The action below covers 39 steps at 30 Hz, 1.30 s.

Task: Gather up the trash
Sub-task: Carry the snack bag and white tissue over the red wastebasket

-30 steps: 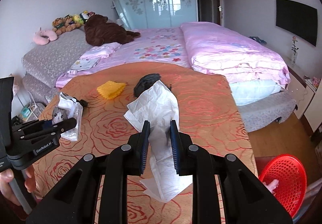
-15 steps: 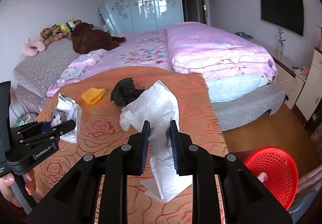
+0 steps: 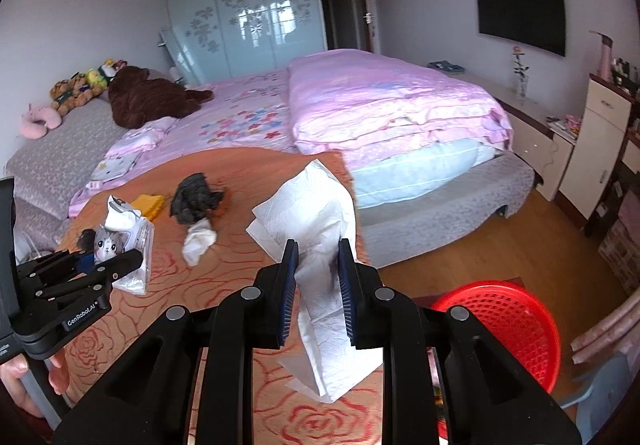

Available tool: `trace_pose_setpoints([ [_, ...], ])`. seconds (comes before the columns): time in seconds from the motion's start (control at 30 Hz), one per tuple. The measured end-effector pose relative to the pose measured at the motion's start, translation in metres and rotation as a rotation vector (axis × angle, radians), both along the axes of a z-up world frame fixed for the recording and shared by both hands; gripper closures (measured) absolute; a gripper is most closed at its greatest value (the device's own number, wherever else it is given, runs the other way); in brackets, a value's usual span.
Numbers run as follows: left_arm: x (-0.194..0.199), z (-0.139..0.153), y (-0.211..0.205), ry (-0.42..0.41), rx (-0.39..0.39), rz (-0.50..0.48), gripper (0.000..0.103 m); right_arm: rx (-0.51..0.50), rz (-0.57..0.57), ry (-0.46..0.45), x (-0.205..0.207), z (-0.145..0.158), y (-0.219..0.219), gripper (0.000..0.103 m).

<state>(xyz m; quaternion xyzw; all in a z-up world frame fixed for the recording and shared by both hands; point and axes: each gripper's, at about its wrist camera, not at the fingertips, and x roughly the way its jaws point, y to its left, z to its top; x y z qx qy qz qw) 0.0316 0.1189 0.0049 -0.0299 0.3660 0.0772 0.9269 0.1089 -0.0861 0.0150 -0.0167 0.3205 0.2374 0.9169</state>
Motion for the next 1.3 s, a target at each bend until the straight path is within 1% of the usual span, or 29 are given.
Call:
trace_pose_setpoints([
  [0.33, 0.021, 0.002, -0.038, 0.006, -0.008, -0.086, 0.078, -0.018, -0.082, 0.002, 0.006, -0.003, -0.037, 0.082],
  [0.73, 0.048, 0.003, -0.088, 0.010, -0.010, -0.186, 0.078, -0.015, -0.178, 0.011, 0.012, -0.009, -0.080, 0.082],
  [0.83, 0.056, 0.001, -0.106, 0.014, -0.018, -0.224, 0.078, -0.017, -0.207, 0.021, 0.015, -0.013, -0.092, 0.082],
  [1.03, 0.069, -0.001, -0.147, 0.005, 0.002, -0.302, 0.078, -0.011, -0.267, 0.054, 0.019, -0.027, -0.119, 0.082],
  [1.3, 0.080, -0.016, -0.189, 0.027, 0.028, -0.386, 0.078, -0.003, -0.338, 0.099, 0.024, -0.044, -0.152, 0.082],
])
